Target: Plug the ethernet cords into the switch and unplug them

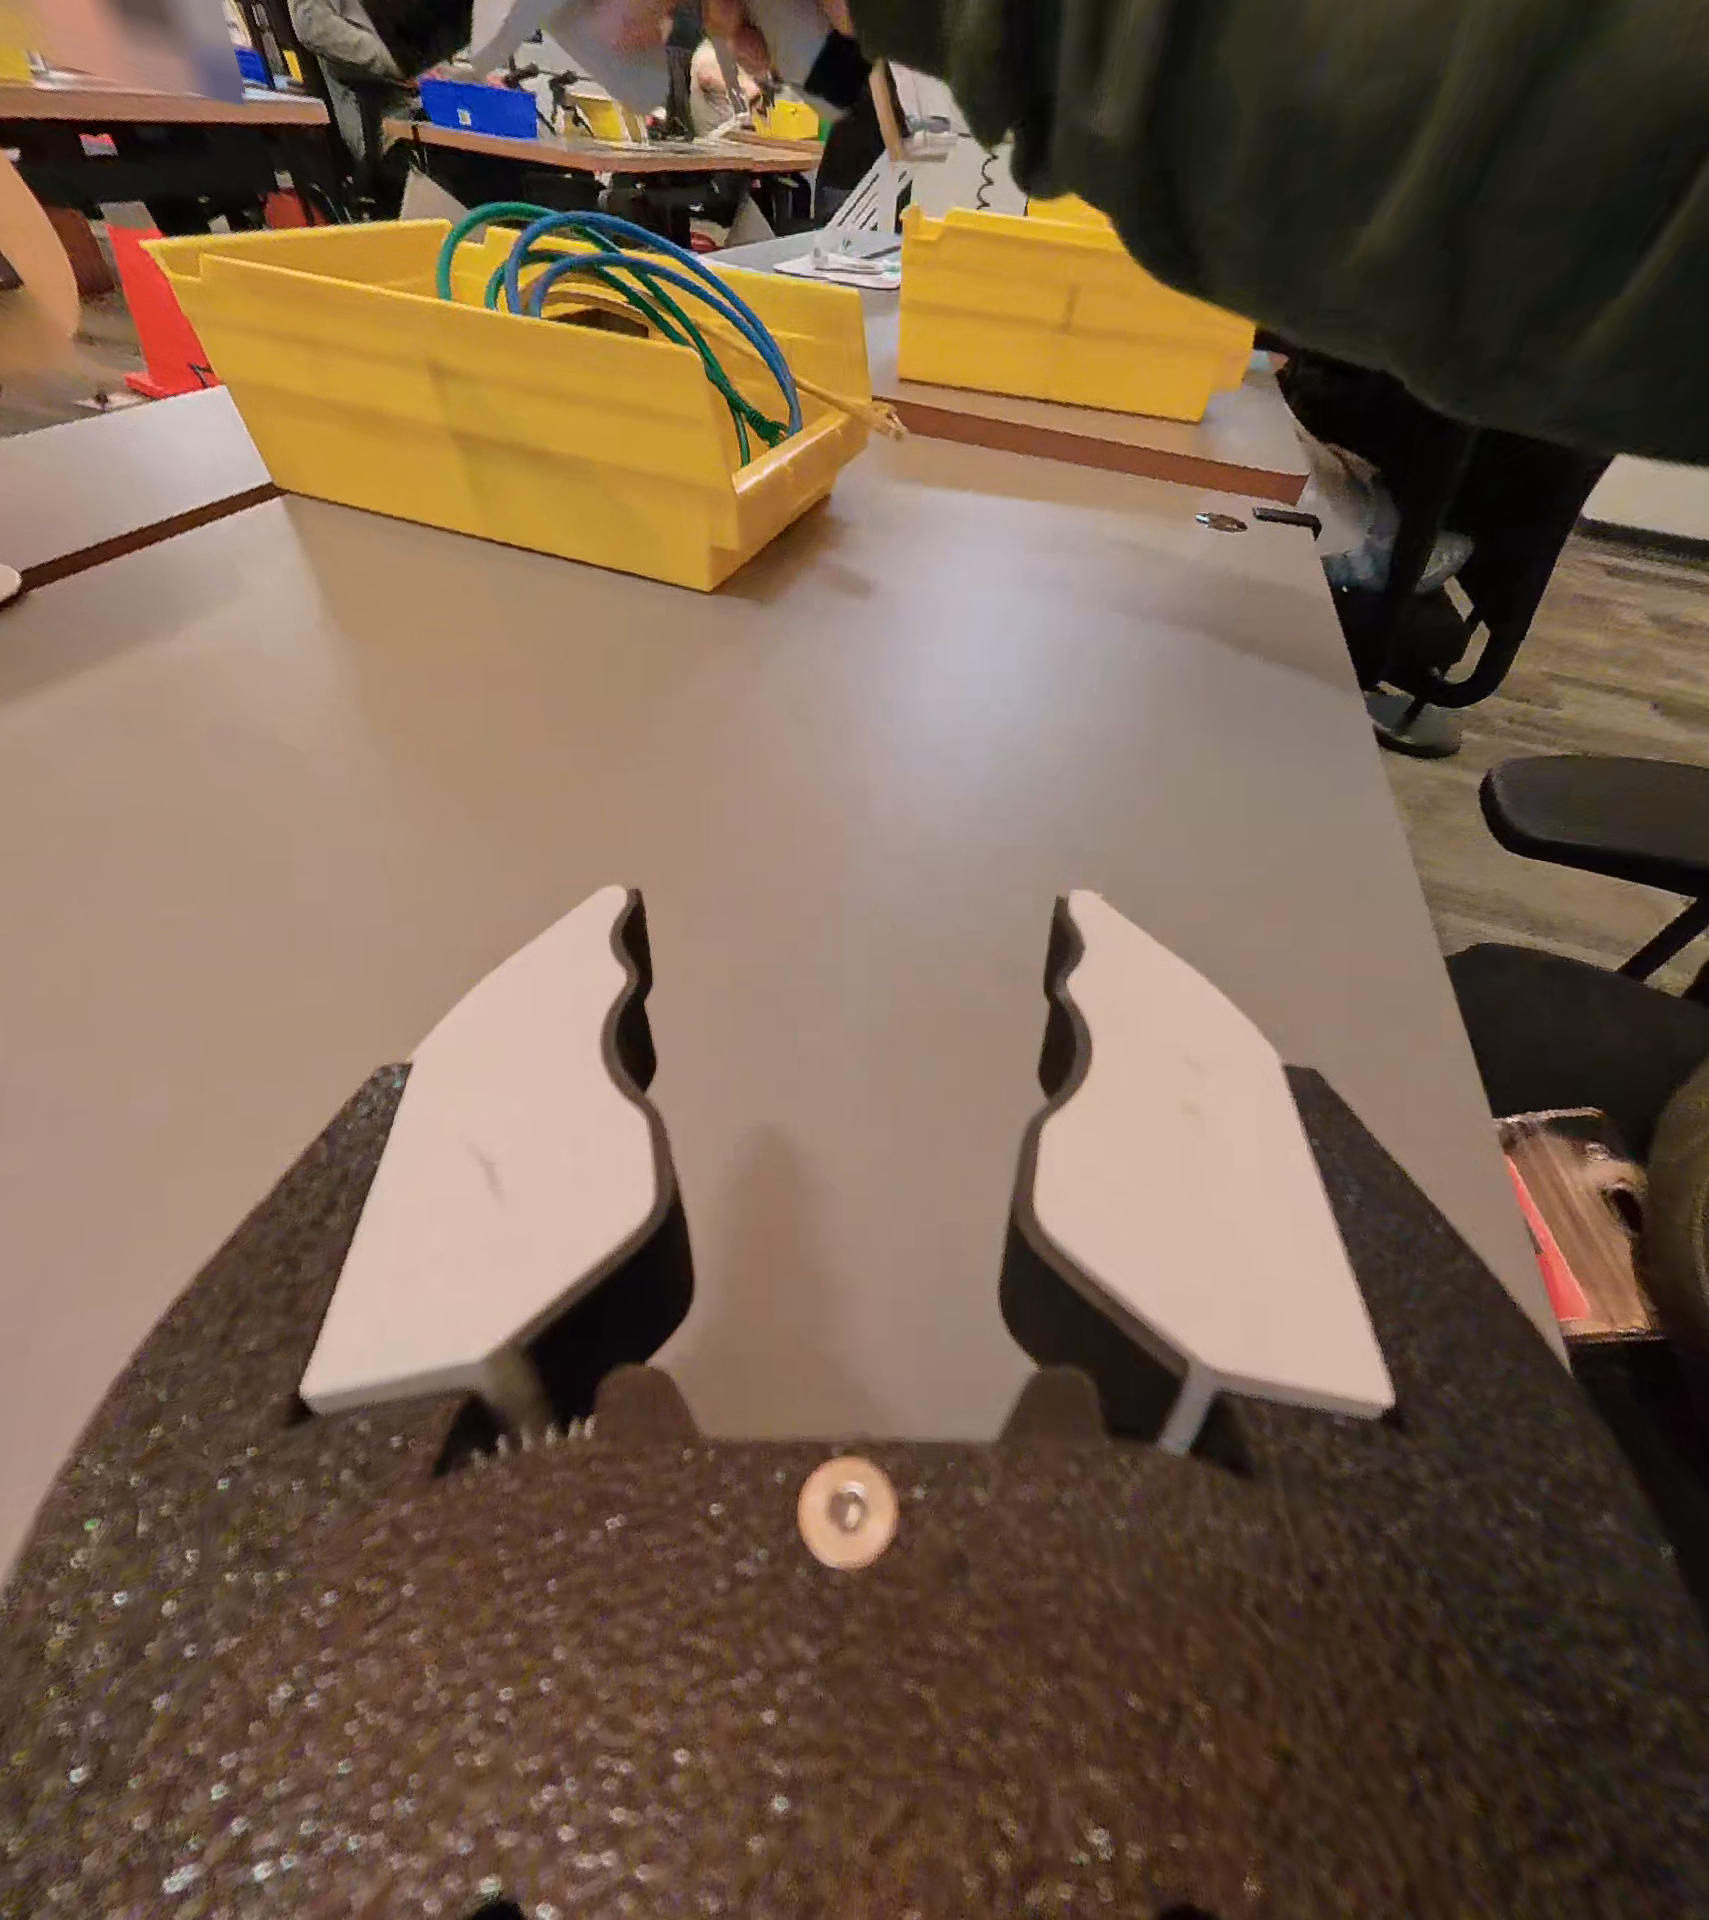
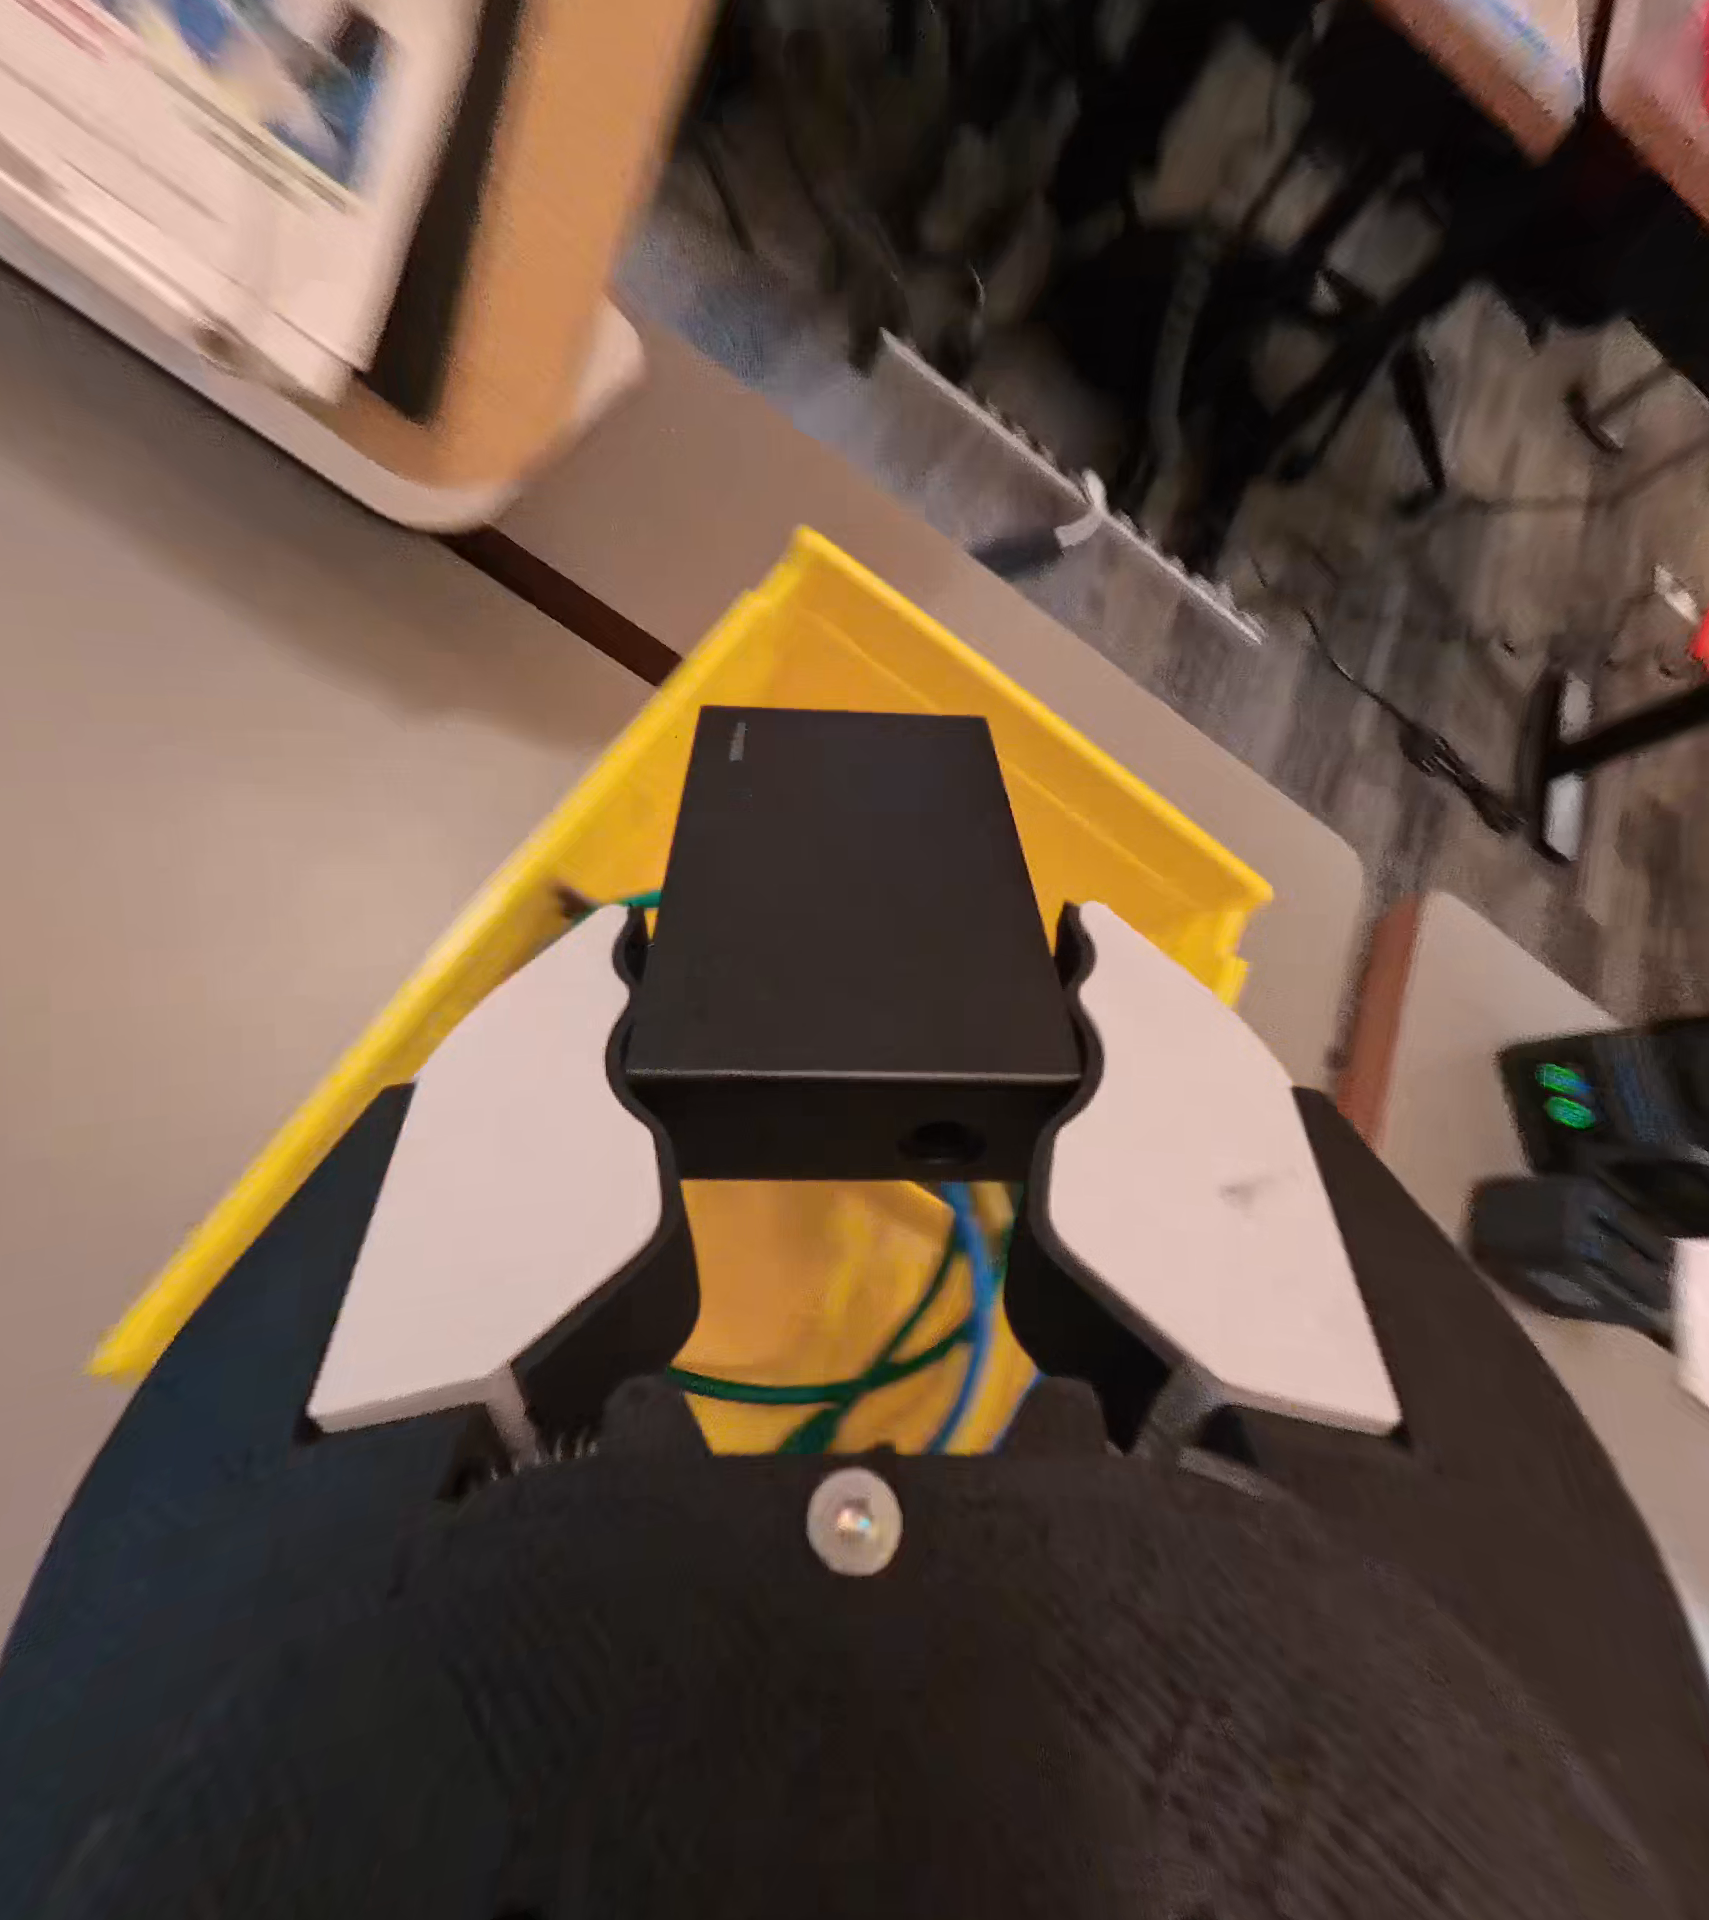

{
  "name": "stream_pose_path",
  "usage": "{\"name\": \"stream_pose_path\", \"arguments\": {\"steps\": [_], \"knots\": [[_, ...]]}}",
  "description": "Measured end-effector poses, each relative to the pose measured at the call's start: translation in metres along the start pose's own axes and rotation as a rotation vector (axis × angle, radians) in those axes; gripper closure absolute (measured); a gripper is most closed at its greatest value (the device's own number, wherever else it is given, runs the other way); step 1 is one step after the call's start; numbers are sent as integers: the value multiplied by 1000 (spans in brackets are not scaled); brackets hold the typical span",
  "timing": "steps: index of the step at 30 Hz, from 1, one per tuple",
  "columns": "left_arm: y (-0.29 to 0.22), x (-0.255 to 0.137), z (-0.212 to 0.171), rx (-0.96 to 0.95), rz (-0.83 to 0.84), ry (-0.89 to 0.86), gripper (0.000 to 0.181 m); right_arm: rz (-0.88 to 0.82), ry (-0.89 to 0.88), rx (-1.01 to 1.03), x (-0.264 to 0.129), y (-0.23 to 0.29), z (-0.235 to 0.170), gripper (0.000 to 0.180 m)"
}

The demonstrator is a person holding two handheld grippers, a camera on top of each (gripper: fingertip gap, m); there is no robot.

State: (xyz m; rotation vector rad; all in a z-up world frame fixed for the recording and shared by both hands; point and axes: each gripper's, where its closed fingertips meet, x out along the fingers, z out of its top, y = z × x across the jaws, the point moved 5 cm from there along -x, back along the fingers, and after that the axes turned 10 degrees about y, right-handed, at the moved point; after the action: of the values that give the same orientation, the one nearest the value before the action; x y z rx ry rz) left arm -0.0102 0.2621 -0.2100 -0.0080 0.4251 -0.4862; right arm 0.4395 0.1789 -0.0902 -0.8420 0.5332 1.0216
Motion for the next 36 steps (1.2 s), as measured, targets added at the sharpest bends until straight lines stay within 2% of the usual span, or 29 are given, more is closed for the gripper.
{"name": "stream_pose_path", "arguments": {"steps": [3,5,9,11,18,23,26,29,32,36], "knots": [[4,0,0,-34,5,-4,110,-99,243,-142,23,-30,2,105],[6,-1,0,-52,6,-11,112,-75,421,-256,40,-40,3,105],[9,1,-1,-88,-15,0,113,-148,786,-596,69,-56,-5,105],[9,1,-1,-93,-24,2,115,-164,867,-758,86,-54,-6,105],[10,2,-2,-102,-38,15,114,-248,1118,-1103,114,-38,-8,104],[10,1,-1,-109,-43,-3,114,-275,1094,-1138,116,-34,-8,106],[9,1,-1,-125,-64,-3,113,-324,1025,-1120,110,-34,-2,122],[8,1,-1,-125,-61,-4,112,-354,943,-1056,99,-37,1,118],[8,1,-1,-117,-40,1,112,-349,848,-905,77,-42,0,105],[8,6,-3,-106,0,37,109,-342,572,-563,32,-43,-9,97]]}}
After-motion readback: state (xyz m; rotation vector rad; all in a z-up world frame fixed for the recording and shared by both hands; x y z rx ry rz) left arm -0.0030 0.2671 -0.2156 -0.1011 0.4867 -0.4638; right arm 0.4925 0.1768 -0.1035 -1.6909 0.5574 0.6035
